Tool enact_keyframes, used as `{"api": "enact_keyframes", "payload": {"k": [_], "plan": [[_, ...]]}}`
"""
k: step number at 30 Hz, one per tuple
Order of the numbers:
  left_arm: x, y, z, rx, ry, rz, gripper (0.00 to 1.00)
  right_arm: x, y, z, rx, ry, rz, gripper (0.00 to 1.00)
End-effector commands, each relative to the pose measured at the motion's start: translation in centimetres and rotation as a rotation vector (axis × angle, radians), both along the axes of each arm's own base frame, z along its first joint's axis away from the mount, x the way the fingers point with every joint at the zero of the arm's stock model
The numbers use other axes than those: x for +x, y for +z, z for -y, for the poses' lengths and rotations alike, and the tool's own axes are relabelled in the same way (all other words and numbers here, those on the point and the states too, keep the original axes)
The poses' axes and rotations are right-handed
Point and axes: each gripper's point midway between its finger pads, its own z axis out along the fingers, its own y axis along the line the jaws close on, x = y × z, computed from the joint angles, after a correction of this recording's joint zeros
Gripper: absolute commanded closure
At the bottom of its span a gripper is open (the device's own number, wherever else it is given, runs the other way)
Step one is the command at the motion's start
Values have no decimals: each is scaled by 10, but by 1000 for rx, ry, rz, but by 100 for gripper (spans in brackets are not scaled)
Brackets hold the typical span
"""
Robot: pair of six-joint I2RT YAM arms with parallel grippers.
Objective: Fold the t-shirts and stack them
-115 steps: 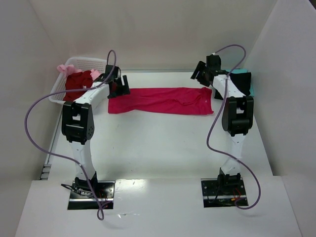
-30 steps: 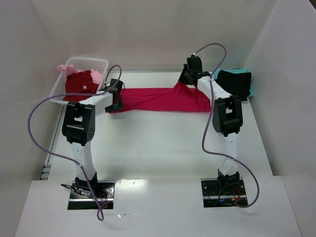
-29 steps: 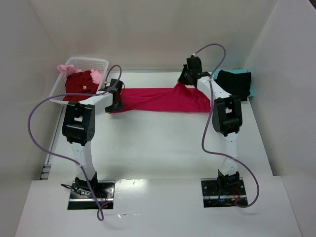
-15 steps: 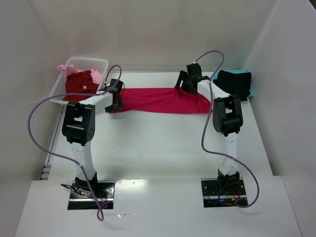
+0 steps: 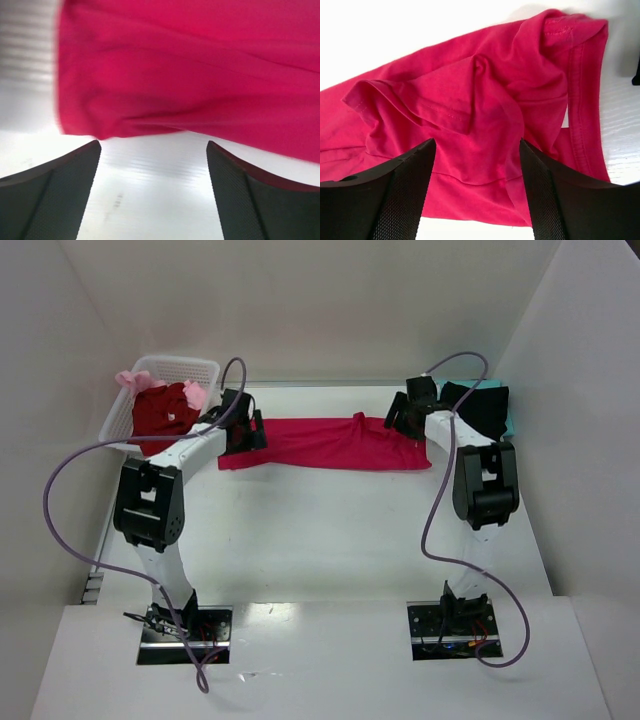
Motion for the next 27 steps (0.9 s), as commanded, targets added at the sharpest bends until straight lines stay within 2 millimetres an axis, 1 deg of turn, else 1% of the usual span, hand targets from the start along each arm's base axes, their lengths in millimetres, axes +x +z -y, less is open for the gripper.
{"api": "enact_keyframes", "payload": {"k": [1,2,3,5,6,7,8,9,10,11,12,13,18,19,20,21,23,24,26,27], "plan": [[5,36,43,-120,-165,98,5,13,1,-5,-1,11,52,27],[2,40,52,-131,-187,104,2,15,-5,-7,6,18,42,27],[3,43,61,-140,-219,117,0,14,-9,-10,21,21,31,27],[0,47,79,-174,-296,141,0,21,-10,-13,30,29,41,28],[0,45,84,-170,-313,150,0,21,-10,-15,36,35,40,28],[1,51,91,-181,-341,179,0,26,-11,-15,37,36,49,28],[-2,49,98,-189,-371,178,0,30,-5,-16,39,36,64,30],[0,51,99,-191,-372,190,0,31,-16,-18,46,44,45,31],[-2,49,102,-205,-386,187,0,32,-19,-20,53,52,41,34],[-2,52,107,-226,-406,194,0,38,-16,-21,54,52,51,35],[-3,52,109,-233,-412,193,0,39,-24,-23,61,60,38,35],[-2,54,111,-242,-420,200,0,38,-28,-25,68,67,26,37],[-2,56,116,-261,-439,205,0,47,-28,-31,90,76,32,47],[-4,52,115,-260,-438,196,0,49,-30,-32,97,82,31,49],[-4,52,115,-260,-438,196,0,51,-26,-33,98,83,41,57],[-6,46,114,-258,-437,178,0,51,-26,-33,98,83,41,61],[-5,46,113,-251,-430,179,0,50,-28,-33,103,76,31,67],[-5,42,113,-250,-429,170,0,50,-21,-33,105,77,43,67],[-5,42,113,-250,-429,170,0,52,-20,-32,99,70,53,68],[-7,38,112,-249,-428,161,0,52,-20,-32,99,70,53,68]]}}
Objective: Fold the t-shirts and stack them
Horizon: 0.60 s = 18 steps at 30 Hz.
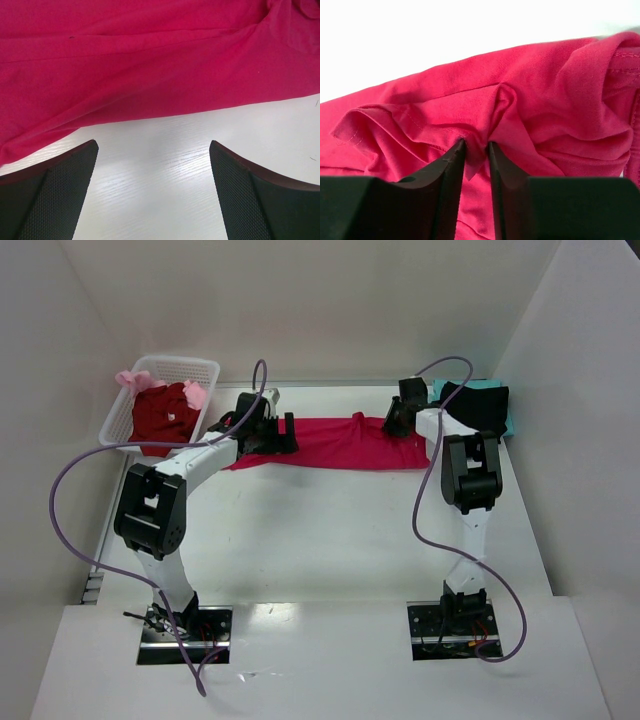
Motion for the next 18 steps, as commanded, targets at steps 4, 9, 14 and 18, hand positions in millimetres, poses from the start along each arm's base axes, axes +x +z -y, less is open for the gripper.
{"api": "enact_keyframes", "payload": {"k": [4,9,14,18], "plan": [[2,3,2,-7,-34,31,0,20,19,-7,10,4,47,49],[3,3,1,-2,-28,33,0,12,29,2,-23,-27,44,25],[3,3,0,4,-34,36,0,9,66,2,-17,-16,107,24],[2,3,2,-1,-40,34,0,8,88,-9,58,-1,145,24]]}}
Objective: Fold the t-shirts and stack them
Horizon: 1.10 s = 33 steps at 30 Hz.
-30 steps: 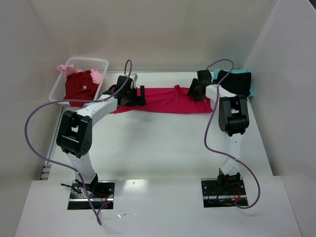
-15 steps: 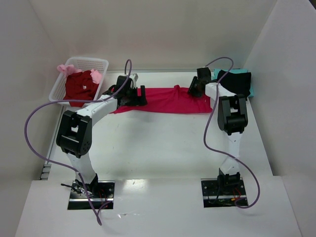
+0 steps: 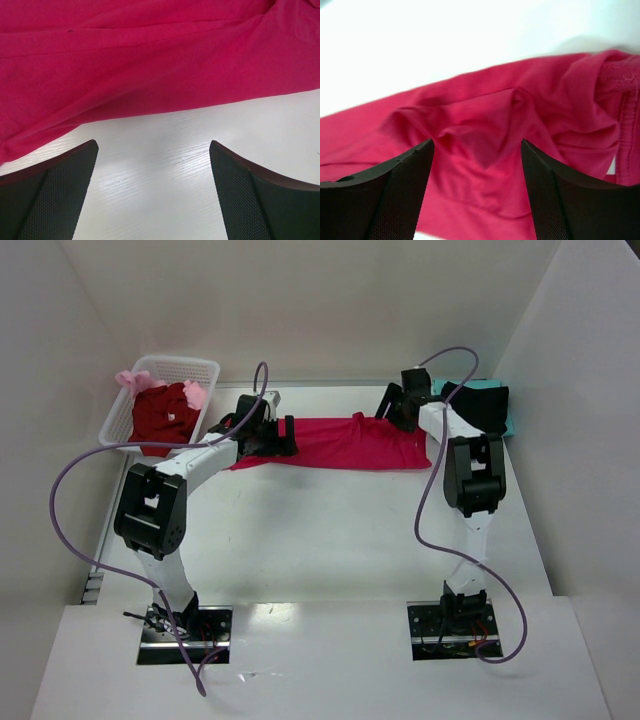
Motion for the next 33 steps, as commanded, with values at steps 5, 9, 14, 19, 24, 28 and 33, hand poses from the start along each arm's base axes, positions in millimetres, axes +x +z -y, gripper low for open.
{"api": "enact_keyframes", "payload": {"k": [5,9,14,19,24,28,33], "plan": [[4,6,3,-19,-18,31,0,-1,66,-23,138,26,118,26],[2,2,0,-11,-11,24,0,-5,53,-24,142,33,94,32],[1,2,-2,-5,-4,26,0,-11,19,-18,112,7,22,36],[1,2,-8,18,21,34,0,-15,3,-20,98,5,-6,38],[1,0,-12,28,42,26,0,-10,-11,-24,89,7,-18,44],[4,4,-12,31,49,37,0,-5,-12,-25,82,13,-18,45],[2,-2,-13,38,48,20,0,-4,-16,-21,59,5,-25,62]]}}
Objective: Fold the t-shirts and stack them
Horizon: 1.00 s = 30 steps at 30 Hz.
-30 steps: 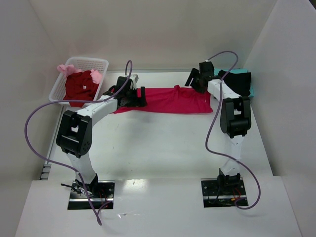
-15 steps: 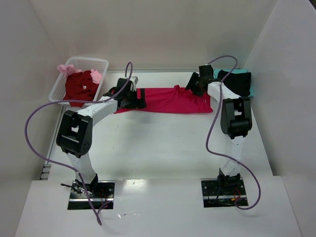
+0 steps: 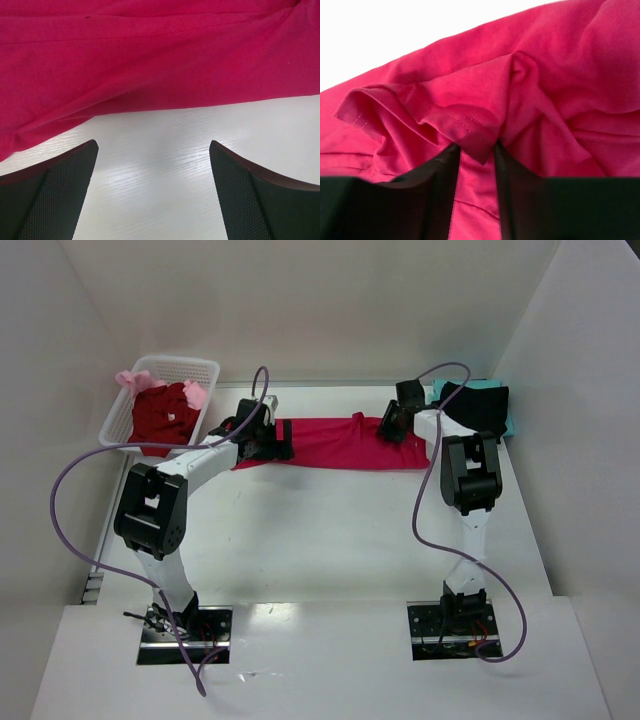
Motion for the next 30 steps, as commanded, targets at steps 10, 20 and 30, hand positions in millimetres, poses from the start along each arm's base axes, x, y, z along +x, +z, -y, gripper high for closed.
{"api": "enact_keyframes", "payload": {"k": [10,20,30], "plan": [[12,13,0,-2,4,48,0,40,50,4,-60,-29,151,86],[13,7,0,10,-3,32,0,76,51,1,-76,-23,179,83],[18,11,-8,34,53,40,0,69,101,11,-84,-18,285,11]]}}
